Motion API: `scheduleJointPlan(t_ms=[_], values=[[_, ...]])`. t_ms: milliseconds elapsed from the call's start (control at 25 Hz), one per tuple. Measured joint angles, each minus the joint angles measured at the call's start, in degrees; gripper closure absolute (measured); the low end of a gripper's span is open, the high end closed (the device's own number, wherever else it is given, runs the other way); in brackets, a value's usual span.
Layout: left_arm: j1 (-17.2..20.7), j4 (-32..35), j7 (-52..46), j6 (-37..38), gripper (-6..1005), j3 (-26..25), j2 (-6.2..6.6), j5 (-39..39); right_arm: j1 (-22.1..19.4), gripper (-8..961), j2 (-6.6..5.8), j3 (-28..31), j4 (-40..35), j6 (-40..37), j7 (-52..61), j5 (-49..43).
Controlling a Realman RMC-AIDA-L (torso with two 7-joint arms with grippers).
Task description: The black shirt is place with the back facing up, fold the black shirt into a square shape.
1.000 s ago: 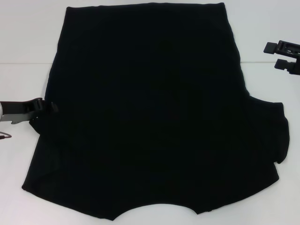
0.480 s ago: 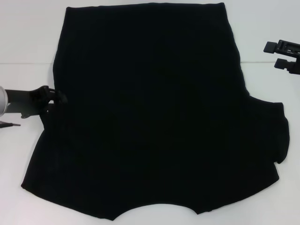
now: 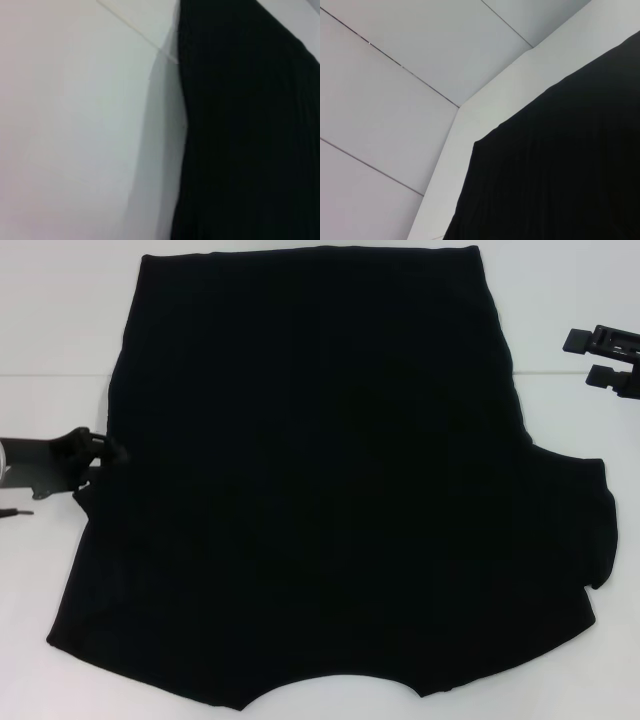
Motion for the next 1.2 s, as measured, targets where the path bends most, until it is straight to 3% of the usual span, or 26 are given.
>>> scheduleJointPlan(t_ms=[1200], values=[[2.5,4.1,-2.0,3.2,556,-1.1,0.38,4.1,0.5,154,0.0,0.0,0.0,0.0,0.5,0.1]])
